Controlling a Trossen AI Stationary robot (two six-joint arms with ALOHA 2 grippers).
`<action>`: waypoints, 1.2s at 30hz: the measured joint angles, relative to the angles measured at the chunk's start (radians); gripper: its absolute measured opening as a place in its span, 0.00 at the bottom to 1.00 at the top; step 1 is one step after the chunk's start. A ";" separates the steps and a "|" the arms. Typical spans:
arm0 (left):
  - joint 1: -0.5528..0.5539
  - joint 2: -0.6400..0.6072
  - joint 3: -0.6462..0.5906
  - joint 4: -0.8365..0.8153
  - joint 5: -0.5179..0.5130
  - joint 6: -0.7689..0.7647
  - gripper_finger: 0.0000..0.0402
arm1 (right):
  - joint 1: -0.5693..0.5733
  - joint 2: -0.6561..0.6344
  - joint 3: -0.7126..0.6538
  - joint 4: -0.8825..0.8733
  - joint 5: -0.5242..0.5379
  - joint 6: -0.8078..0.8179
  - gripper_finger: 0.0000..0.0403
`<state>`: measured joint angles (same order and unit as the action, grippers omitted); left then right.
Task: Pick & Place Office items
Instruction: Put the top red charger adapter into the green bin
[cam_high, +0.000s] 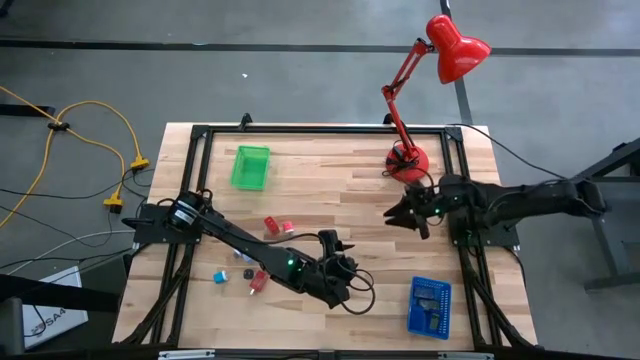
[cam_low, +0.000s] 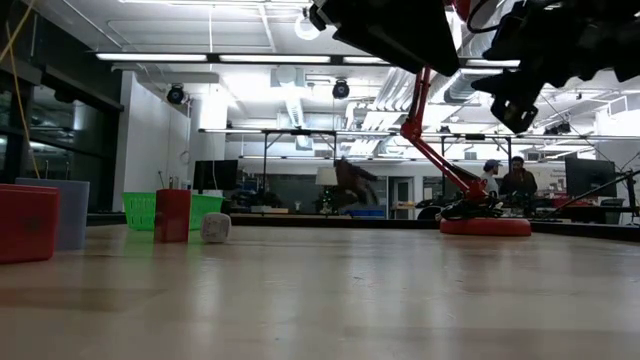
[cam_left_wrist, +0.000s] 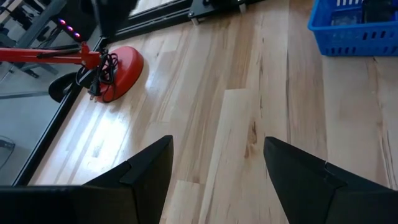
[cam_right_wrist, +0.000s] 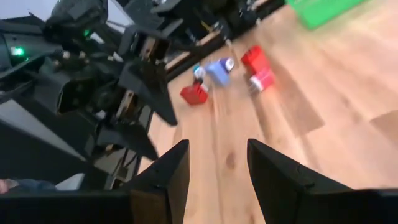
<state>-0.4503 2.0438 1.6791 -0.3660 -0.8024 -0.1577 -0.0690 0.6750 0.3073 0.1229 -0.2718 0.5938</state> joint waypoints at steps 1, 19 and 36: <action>0.000 0.000 0.000 0.000 0.000 0.000 0.60 | -0.013 -0.007 0.000 0.000 0.000 -0.016 0.36; 0.000 0.000 0.000 0.000 0.000 0.000 0.60 | -0.084 -0.247 0.000 -0.275 0.155 -0.285 0.36; 0.000 0.000 0.000 0.001 0.001 -0.015 0.60 | -0.073 -0.622 -0.029 -0.468 0.200 -0.255 0.36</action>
<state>-0.4500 2.0438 1.6791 -0.3649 -0.8014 -0.1726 -0.1417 0.0532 0.2783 -0.3450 -0.0719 0.3393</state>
